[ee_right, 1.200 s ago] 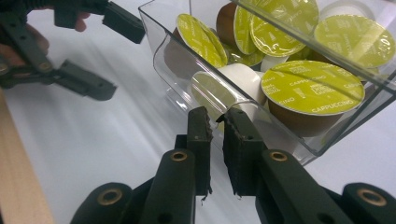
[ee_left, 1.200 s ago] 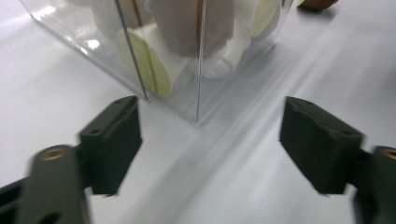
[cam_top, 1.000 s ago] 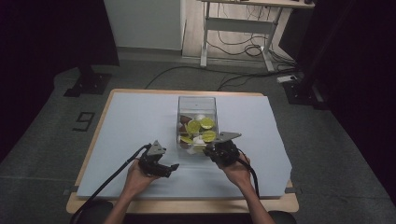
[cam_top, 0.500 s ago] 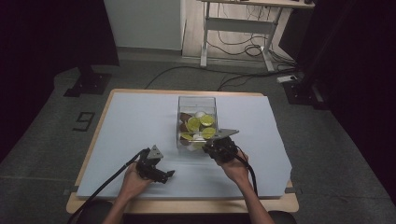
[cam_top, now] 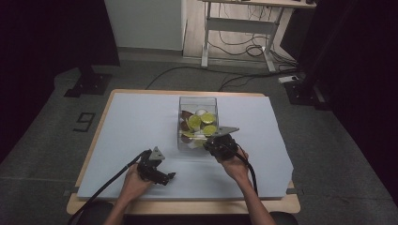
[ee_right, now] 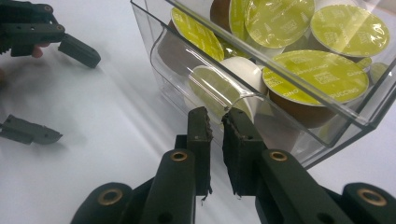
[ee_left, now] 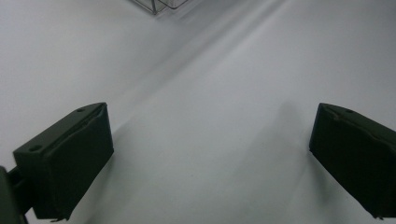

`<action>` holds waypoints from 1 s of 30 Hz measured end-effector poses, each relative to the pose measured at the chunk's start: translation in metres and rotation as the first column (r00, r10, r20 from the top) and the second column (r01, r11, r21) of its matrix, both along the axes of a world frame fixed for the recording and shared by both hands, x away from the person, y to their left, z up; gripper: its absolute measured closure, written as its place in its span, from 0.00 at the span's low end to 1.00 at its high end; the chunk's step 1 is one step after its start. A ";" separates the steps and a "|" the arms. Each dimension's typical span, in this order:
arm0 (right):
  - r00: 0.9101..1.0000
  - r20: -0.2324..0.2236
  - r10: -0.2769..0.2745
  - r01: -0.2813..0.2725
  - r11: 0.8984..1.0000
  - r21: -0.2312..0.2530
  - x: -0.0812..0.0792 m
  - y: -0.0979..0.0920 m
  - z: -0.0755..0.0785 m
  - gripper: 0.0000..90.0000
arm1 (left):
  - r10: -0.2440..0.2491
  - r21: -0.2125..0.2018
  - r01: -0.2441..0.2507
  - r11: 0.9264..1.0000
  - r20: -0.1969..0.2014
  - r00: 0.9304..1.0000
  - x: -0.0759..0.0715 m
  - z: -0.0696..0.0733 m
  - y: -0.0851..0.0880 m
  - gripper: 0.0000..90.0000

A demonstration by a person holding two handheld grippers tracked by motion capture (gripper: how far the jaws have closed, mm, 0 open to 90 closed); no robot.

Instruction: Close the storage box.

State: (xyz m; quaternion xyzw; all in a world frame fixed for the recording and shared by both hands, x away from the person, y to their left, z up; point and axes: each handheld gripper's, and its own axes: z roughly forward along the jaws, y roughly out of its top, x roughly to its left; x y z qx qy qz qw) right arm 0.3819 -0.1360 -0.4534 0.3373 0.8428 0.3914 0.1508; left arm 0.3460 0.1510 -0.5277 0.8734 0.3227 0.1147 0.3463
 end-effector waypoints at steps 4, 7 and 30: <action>1.000 0.001 -0.006 0.006 1.000 -0.001 0.003 0.001 0.000 0.89 | 0.003 0.004 -0.003 1.000 0.002 1.000 0.000 0.000 0.000 0.01; 1.000 0.004 -0.009 0.009 1.000 -0.006 0.007 0.001 0.000 0.89 | 0.001 0.005 -0.001 1.000 0.007 1.000 -0.001 0.000 -0.001 0.01; 0.998 0.028 -0.049 0.049 0.999 0.000 0.020 0.004 -0.001 0.90 | -0.005 0.010 0.004 1.000 0.011 1.000 -0.001 0.000 -0.001 0.03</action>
